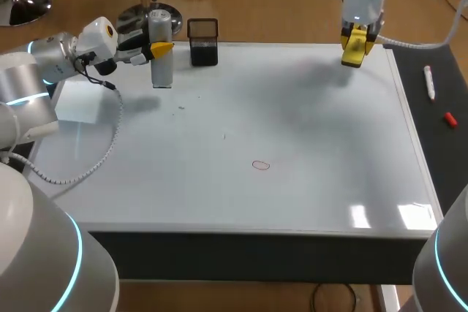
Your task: Pick up the inspection probe, press it on each red-marked spot on the whiteboard one by one, put down the probe, pick up the eraser, and wipe off all the red marks.
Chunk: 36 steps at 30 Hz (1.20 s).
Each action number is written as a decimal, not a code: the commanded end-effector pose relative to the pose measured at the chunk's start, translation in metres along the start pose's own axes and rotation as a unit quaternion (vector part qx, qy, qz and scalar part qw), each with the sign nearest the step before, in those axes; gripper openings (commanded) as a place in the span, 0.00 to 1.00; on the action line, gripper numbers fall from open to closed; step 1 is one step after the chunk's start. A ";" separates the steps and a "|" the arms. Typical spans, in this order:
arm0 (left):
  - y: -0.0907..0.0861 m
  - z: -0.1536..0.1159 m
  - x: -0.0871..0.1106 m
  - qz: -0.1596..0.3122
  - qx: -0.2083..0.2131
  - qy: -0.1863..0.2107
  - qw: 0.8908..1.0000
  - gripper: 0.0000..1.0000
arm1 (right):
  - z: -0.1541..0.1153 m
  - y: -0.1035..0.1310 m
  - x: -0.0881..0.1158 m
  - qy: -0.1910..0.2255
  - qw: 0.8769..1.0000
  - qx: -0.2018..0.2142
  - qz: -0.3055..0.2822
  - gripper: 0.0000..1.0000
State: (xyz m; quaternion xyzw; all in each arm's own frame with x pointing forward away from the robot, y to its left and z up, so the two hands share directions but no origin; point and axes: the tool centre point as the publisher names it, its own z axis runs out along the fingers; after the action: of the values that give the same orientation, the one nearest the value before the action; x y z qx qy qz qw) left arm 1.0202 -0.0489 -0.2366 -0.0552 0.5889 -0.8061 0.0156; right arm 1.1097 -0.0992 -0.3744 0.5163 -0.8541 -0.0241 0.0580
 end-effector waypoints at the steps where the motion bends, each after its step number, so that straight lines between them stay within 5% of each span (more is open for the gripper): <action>1: -0.001 0.001 0.001 0.001 -0.001 -0.002 1.000 0.00 | -0.001 -0.001 0.000 0.002 1.000 0.000 -0.001 0.00; 11: 0.003 0.009 0.017 0.003 -0.003 0.017 1.000 0.00 | -0.001 -0.001 0.000 0.002 1.000 0.000 -0.001 0.00; 17: 0.010 0.030 0.055 -0.008 -0.002 0.070 0.998 0.00 | -0.001 -0.001 0.000 0.002 1.000 0.000 -0.001 0.00; 25: 0.017 0.056 0.110 -0.034 0.058 0.127 0.990 0.00 | -0.001 -0.001 0.000 0.002 1.000 0.000 -0.001 0.00; 36: 0.031 0.120 0.181 -0.050 0.048 0.218 0.974 0.00 | -0.001 -0.001 0.000 0.002 1.000 0.000 -0.001 0.00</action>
State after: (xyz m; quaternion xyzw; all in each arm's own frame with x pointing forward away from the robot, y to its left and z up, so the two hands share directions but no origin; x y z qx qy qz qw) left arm 0.8550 -0.1658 -0.2211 0.0874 0.5364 -0.8269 -0.1444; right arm 1.1098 -0.0993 -0.3746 0.5163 -0.8541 -0.0242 0.0579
